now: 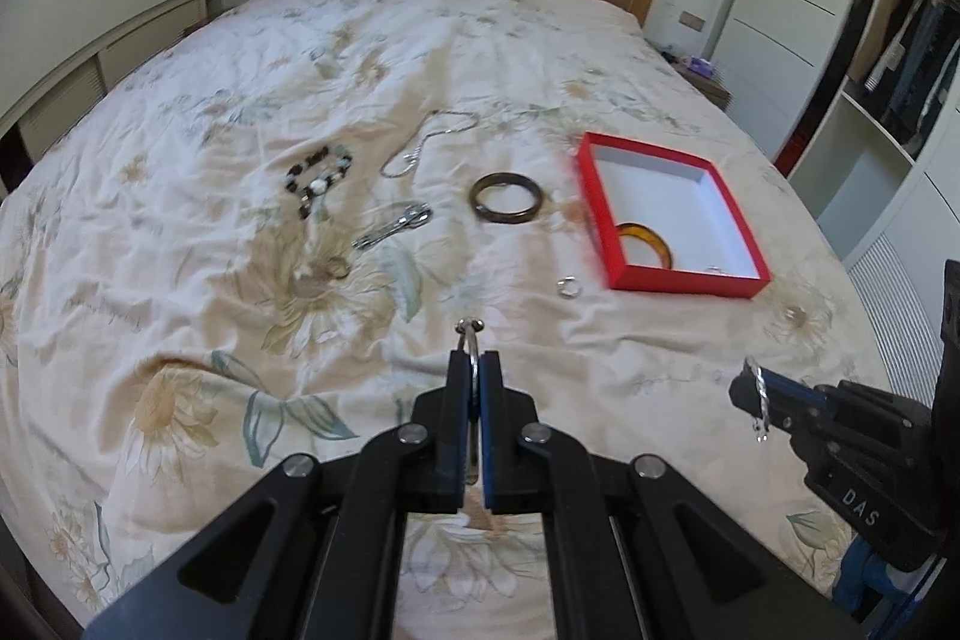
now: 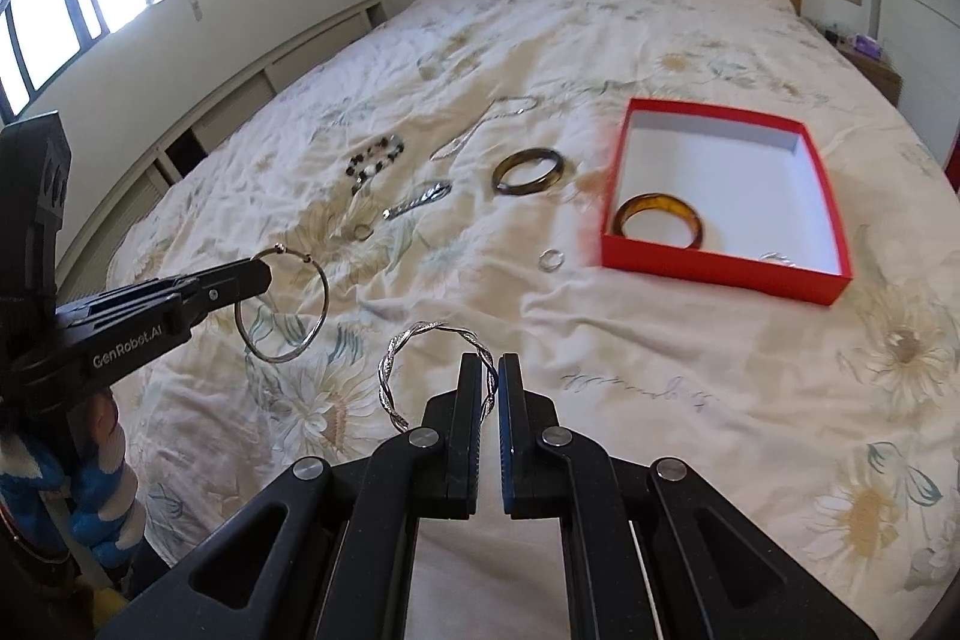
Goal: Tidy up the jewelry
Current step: 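Lift and carry both held bangles into the red box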
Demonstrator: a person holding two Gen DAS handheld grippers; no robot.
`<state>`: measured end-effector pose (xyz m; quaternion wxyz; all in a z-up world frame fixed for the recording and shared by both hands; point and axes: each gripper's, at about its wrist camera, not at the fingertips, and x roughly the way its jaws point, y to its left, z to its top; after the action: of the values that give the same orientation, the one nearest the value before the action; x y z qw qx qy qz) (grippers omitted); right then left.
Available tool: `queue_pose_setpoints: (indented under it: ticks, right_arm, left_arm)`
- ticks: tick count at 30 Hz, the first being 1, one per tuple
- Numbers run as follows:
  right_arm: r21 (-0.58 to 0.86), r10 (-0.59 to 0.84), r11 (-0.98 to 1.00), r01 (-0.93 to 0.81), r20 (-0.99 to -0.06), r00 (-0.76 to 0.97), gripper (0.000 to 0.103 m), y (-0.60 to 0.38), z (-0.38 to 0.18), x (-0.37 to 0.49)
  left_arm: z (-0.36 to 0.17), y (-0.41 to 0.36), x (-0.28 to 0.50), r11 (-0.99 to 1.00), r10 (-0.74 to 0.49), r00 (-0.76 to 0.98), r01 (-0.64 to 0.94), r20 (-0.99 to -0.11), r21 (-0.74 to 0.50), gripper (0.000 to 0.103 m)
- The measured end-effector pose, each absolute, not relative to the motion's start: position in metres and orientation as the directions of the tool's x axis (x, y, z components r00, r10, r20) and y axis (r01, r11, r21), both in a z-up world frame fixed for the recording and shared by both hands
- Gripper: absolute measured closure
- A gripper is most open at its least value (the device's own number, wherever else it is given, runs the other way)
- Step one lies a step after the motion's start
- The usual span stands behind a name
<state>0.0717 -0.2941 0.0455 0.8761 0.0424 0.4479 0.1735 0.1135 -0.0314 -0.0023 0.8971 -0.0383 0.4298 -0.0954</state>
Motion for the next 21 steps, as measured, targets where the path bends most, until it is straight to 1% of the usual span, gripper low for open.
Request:
queue_pose_setpoints:
  ticks: [8,15,21]
  right_arm:
    - [0.238,0.308,0.951,-0.195,-0.752,0.583,0.098,-0.340,0.053,0.087]
    - [0.213,0.239,0.970,-0.116,-0.765,0.598,0.097,-0.394,0.045,0.146]
    - [0.163,0.184,0.983,-0.088,-0.793,0.581,0.097,-0.433,0.019,0.216]
  left_arm:
    - [0.010,-0.077,0.138,0.955,-0.288,0.588,0.231,-0.756,-0.184,0.101]
    - [0.012,-0.145,0.202,0.918,-0.372,0.547,0.336,-0.750,-0.210,0.101]
    - [-0.006,-0.208,0.275,0.888,-0.427,0.505,0.392,-0.750,-0.242,0.101]
